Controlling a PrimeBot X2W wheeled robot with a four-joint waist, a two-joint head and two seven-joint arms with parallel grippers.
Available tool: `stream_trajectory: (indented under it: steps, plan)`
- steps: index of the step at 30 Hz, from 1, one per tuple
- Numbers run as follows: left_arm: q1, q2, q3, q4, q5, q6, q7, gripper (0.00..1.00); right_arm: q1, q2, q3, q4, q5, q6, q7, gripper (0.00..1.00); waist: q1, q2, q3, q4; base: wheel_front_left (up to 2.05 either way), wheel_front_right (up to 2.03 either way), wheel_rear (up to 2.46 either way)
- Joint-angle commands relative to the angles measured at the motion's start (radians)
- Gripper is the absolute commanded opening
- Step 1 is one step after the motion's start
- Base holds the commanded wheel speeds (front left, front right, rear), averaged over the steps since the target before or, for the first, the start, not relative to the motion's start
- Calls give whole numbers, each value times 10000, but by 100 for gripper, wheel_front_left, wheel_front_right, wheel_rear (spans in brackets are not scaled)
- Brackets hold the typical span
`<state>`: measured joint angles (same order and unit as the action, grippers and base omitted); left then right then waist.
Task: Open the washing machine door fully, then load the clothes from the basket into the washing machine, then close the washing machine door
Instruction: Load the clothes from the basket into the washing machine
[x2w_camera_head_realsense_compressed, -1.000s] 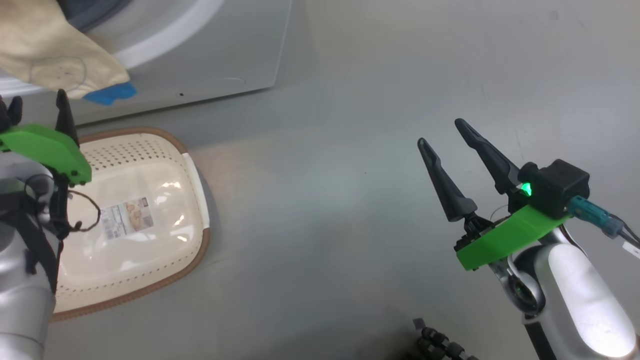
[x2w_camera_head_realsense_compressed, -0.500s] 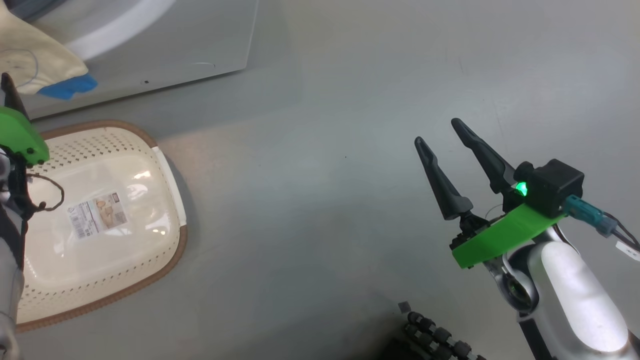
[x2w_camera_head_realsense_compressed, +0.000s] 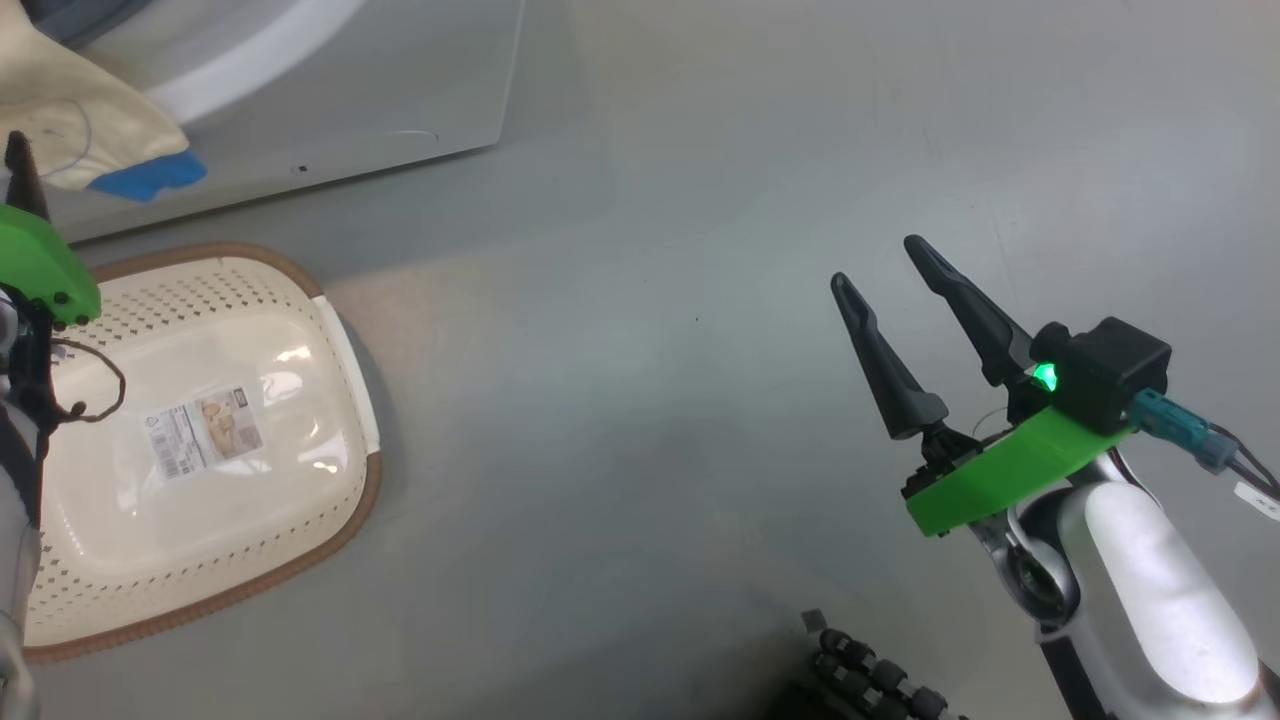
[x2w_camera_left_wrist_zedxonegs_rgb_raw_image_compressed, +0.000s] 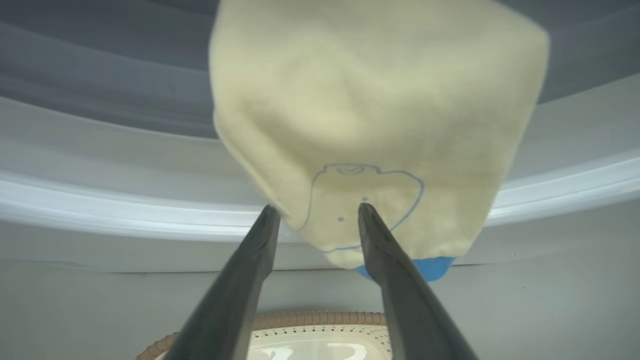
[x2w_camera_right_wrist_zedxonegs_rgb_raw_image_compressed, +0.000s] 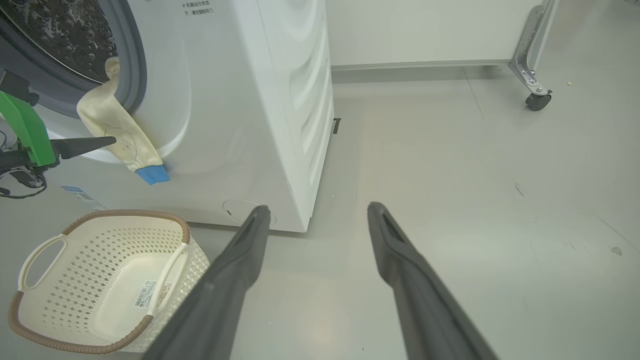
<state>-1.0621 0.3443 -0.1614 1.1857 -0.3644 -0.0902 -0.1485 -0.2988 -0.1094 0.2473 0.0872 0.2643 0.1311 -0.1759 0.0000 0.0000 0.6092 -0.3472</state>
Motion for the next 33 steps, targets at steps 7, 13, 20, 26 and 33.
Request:
stream_trajectory:
  steps: [7, 13, 20, 26, 33]
  plan:
    - [-131, 285, -208, 151, -231, -327, 467, 0, 101, -125, -20, -273, -11, -4, 19, 100, 0, 0, -243, 161, 0, 0, 0]
    - [-178, 124, -759, -317, -714, -398, 1596, 0, 294, -136, -225, -384, -83, -4, 116, 100, 0, 0, -417, 518, 0, 0, 0]
    - [-80, 1019, -2132, -2987, -2223, -402, 4227, 0, 365, -114, -255, -484, -87, -4, 210, 100, 0, 0, -564, 928, 0, 0, 0]
    - [75, 2490, -2265, -5595, -3404, -403, 6023, 0, 392, -39, -223, -416, -54, -4, 168, 100, 0, 0, -571, 964, 0, 0, 0]
    - [-25, 3282, -1170, -7321, -3960, 321, 5932, 0, 184, 97, -17, -263, 99, -4, -22, 100, 0, 0, -250, 609, 0, 0, 0]
